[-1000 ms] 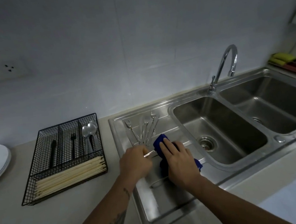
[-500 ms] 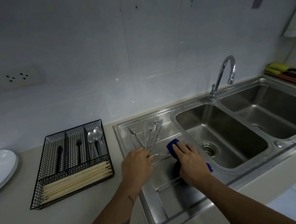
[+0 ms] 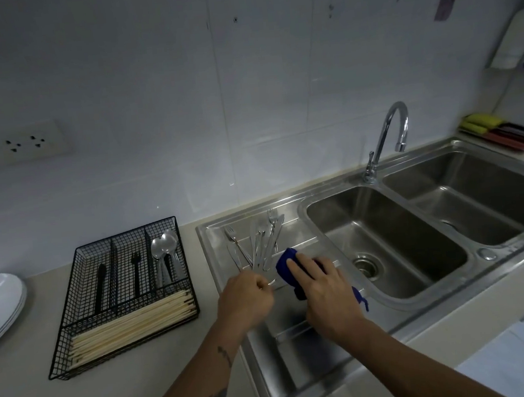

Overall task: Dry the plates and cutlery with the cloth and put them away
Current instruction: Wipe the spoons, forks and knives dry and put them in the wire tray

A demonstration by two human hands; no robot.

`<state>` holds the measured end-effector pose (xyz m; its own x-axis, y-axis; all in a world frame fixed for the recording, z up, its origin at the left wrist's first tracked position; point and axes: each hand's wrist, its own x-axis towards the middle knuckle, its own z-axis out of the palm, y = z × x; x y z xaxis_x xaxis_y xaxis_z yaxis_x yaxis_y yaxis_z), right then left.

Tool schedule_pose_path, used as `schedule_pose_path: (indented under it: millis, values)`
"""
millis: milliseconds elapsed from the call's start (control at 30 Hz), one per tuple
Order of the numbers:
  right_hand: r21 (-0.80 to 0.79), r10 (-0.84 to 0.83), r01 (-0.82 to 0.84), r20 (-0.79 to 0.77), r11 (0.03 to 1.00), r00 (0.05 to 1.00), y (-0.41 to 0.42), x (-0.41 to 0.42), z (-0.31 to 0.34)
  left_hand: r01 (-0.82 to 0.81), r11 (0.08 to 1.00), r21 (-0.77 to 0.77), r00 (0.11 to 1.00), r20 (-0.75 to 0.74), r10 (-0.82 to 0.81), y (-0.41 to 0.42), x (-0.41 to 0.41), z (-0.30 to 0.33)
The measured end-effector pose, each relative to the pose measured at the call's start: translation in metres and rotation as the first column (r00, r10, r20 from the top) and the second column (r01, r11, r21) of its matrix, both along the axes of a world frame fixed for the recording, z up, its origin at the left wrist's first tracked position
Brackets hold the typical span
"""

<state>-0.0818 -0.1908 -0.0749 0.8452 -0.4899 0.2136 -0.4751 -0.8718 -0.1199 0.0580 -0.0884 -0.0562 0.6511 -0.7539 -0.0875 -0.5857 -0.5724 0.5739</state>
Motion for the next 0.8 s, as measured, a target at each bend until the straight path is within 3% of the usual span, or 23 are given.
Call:
schedule_pose_path:
  millis: [100, 233, 333, 467, 633, 700, 800]
  values:
    - [-0.015, 0.08, -0.08, 0.0, 0.997, 0.997, -0.001, -0.004, -0.003, 0.026, 0.998, -0.056, 1.0, -0.003, -0.026, 0.0, 0.003, 0.0]
    - [0.044, -0.017, 0.015, 0.037, 0.999, 0.999, -0.013, -0.011, -0.006, 0.03, 0.997, -0.067, 0.999, 0.019, -0.029, 0.009, 0.003, -0.012]
    - [0.038, 0.005, -0.008, 0.081, 0.999, 0.997, -0.01, -0.012, -0.005, 0.016, 0.996, -0.09, 1.0, 0.001, -0.016, 0.012, 0.0, -0.016]
    - [0.054, 0.017, -0.026, 0.144, 0.998, 0.989, -0.005, -0.011, -0.012, 0.049, 0.997, -0.058, 0.995, 0.086, -0.044, 0.0, -0.009, -0.01]
    - [0.041, -0.056, 0.053, 0.096, 0.998, 0.994, -0.01, -0.021, -0.024, 0.087, 0.996, -0.009, 0.973, 0.217, -0.083, -0.006, -0.017, -0.018]
    - [0.034, -0.107, 0.104, 0.081, 0.994, 0.991, -0.015, -0.026, -0.024, 0.026, 0.999, -0.041, 0.986, 0.164, -0.019, -0.008, -0.017, -0.022]
    - [0.01, -0.126, 0.125, 0.071, 0.992, 0.99, -0.017, -0.028, -0.023, -0.116, 0.988, -0.103, 0.993, -0.033, 0.113, -0.017, -0.014, -0.02]
